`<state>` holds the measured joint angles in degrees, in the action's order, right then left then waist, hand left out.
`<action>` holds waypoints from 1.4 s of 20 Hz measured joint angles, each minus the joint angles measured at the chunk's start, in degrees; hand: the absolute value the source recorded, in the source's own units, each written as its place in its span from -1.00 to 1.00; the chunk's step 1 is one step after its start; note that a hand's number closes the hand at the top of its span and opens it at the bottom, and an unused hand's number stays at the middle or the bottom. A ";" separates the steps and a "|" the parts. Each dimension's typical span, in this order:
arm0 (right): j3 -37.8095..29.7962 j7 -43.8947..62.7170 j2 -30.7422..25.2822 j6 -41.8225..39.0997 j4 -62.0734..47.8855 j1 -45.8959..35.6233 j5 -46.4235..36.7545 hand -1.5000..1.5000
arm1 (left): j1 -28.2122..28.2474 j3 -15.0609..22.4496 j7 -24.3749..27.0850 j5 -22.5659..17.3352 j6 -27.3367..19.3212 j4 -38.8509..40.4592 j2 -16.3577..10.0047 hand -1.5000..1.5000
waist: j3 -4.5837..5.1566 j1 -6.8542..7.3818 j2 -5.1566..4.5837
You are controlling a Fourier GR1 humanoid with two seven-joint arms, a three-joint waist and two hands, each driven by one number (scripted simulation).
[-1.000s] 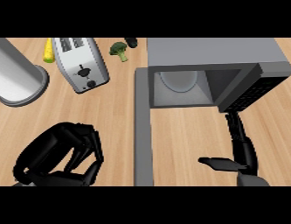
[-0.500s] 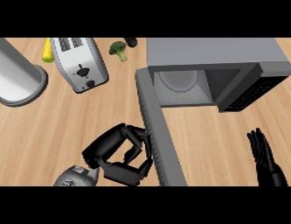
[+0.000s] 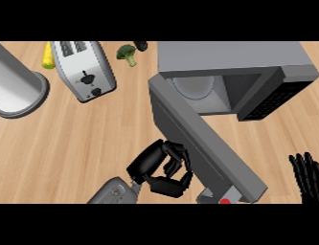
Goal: Pick up the milk, place it into the microwave and close the microwave
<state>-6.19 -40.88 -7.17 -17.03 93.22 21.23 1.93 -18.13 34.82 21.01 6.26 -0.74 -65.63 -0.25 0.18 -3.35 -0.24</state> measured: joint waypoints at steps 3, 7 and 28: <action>0.19 2.53 -0.54 -1.65 4.53 0.92 2.23 -1.00 | -4.15 4.40 2.97 -5.32 -5.88 5.47 -0.01 1.00 | 0.02 -0.60 -0.15; 0.54 5.58 -1.65 -3.47 10.82 2.93 4.31 -1.00 | -8.54 10.08 3.72 -12.77 -10.88 10.32 -0.08 1.00 | 0.03 -1.48 -0.33; -0.89 17.53 -8.93 -8.19 26.02 1.33 11.99 -1.00 | -21.02 18.33 7.49 -40.19 -33.01 11.42 0.18 -1.00 | 0.18 -8.06 -1.82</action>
<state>-7.08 -23.35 -16.10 -25.22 119.24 22.57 13.92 -39.15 53.15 28.50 -33.93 -33.75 -54.21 -0.06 0.36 -11.42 -2.07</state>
